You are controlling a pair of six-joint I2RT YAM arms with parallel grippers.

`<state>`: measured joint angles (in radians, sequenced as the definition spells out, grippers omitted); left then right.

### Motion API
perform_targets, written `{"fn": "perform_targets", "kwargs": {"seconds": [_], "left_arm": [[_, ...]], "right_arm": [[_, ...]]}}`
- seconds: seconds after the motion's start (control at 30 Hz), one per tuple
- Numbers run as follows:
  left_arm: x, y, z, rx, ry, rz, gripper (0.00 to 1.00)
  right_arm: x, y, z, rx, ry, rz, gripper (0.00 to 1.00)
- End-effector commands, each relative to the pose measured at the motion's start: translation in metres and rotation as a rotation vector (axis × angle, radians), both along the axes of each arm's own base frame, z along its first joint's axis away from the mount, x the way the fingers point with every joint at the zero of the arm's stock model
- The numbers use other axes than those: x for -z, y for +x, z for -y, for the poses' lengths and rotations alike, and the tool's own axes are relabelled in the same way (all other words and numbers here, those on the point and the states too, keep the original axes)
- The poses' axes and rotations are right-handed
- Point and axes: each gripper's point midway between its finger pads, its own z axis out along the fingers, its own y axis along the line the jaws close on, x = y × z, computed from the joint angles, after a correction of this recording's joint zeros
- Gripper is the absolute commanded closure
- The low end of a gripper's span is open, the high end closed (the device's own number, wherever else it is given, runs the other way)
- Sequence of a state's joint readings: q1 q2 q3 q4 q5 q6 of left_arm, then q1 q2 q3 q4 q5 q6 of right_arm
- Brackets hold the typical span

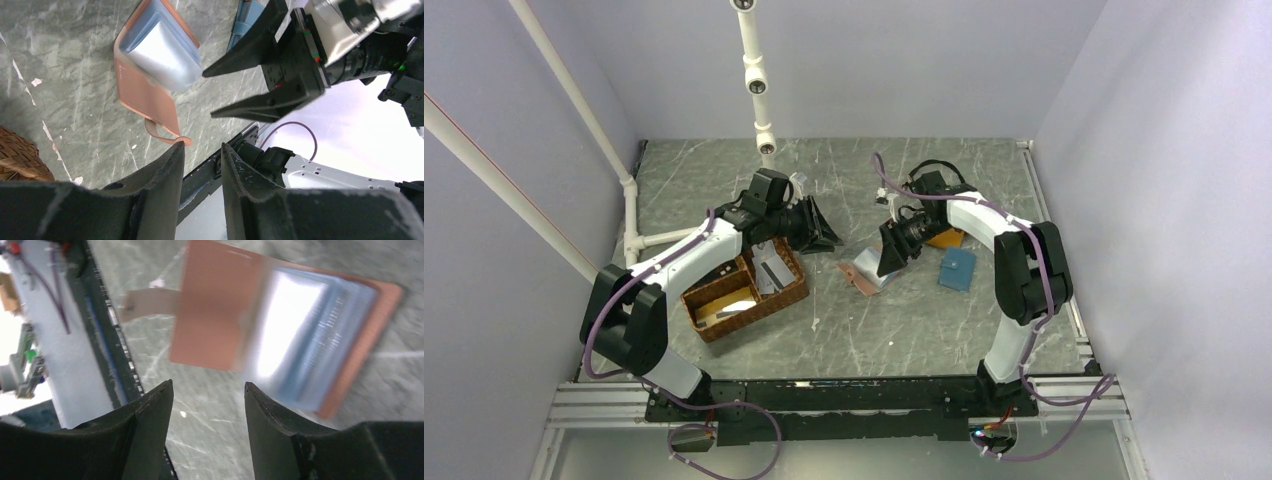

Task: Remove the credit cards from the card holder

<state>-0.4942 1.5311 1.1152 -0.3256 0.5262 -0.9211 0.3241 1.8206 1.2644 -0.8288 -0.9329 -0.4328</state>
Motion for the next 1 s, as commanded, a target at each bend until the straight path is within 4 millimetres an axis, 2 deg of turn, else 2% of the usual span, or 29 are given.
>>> {"fn": "perform_targets", "kwargs": {"seconds": [0.0,0.27,0.47,0.6,0.7,0.97], "left_arm": [[-0.014,0.004,0.003,0.011,-0.039,0.064,0.62],[-0.014,0.002,0.002,0.012,-0.039,0.070,0.62],[-0.015,0.003,0.002,0.011,-0.043,0.076,0.62],[-0.015,0.002,0.002,0.013,-0.041,0.079,0.62],[-0.012,0.001,0.002,0.015,-0.042,0.071,0.61],[-0.002,0.001,0.003,0.017,-0.036,0.034,0.61]], "right_arm": [[0.018,0.025,0.015,0.096,-0.135,0.075,0.42],[0.036,0.032,0.019,0.105,-0.232,0.083,0.39],[0.047,0.024,0.011,0.063,-0.274,0.079,0.39],[0.047,0.015,0.003,0.023,-0.258,0.068,0.41],[0.040,0.008,-0.004,-0.009,-0.216,0.061,0.45],[0.027,-0.015,-0.022,-0.107,-0.122,0.049,0.66]]}}
